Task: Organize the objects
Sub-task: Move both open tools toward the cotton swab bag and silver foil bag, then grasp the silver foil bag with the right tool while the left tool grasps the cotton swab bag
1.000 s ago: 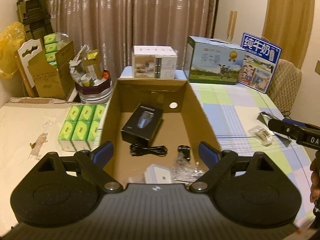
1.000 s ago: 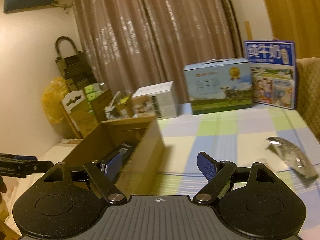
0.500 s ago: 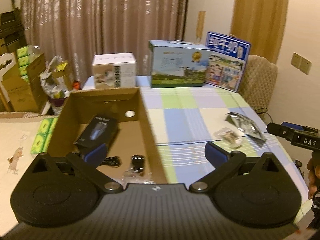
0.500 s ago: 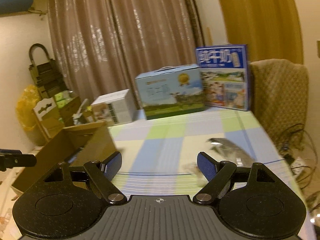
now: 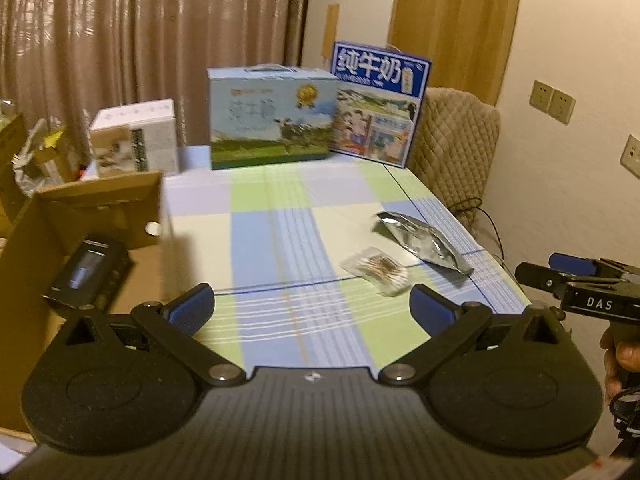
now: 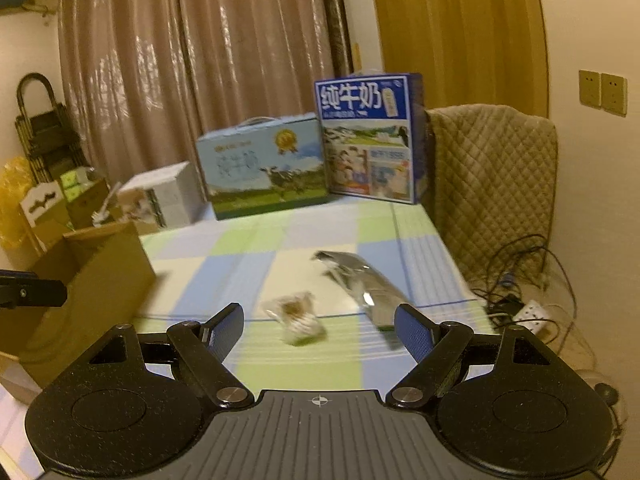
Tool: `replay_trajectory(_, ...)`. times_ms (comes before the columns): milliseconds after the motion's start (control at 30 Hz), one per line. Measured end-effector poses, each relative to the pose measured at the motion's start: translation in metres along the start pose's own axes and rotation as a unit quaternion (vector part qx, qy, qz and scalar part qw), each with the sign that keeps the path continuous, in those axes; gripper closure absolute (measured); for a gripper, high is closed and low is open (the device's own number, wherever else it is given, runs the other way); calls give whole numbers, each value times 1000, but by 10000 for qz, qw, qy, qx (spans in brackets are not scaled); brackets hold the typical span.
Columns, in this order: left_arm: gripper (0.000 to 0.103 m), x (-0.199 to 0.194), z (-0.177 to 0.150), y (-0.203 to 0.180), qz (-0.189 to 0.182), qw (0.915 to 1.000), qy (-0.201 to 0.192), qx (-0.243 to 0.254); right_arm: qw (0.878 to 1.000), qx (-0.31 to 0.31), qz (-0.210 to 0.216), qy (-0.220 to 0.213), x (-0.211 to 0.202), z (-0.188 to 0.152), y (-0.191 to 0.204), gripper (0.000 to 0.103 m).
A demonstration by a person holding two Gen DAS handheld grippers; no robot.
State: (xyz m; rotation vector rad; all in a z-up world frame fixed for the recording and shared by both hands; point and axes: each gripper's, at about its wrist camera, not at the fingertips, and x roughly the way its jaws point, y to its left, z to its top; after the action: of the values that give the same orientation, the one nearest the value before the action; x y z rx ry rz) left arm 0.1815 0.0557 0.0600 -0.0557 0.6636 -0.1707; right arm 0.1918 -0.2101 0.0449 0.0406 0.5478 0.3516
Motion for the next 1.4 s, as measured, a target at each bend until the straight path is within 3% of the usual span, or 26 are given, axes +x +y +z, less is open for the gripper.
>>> replay_trajectory(500,1,85,-9,-38,-244,9987,434,-82,9950,-894,-145,415,50,7,-26,23)
replay_trajectory(833,1,132,-7,-43,-357,9973,629,-120,9923,-950,-119,792,90,16,-44,23)
replay_trajectory(1167,1,178,-2,-40,-239,9959,849,-187,9843,-1147,71,1339,146,19,-48,23)
replay_trajectory(1400,1,198,5,-35,-100,9956,919,-148,9719,-1744,-77,1577,189,15,-44,24)
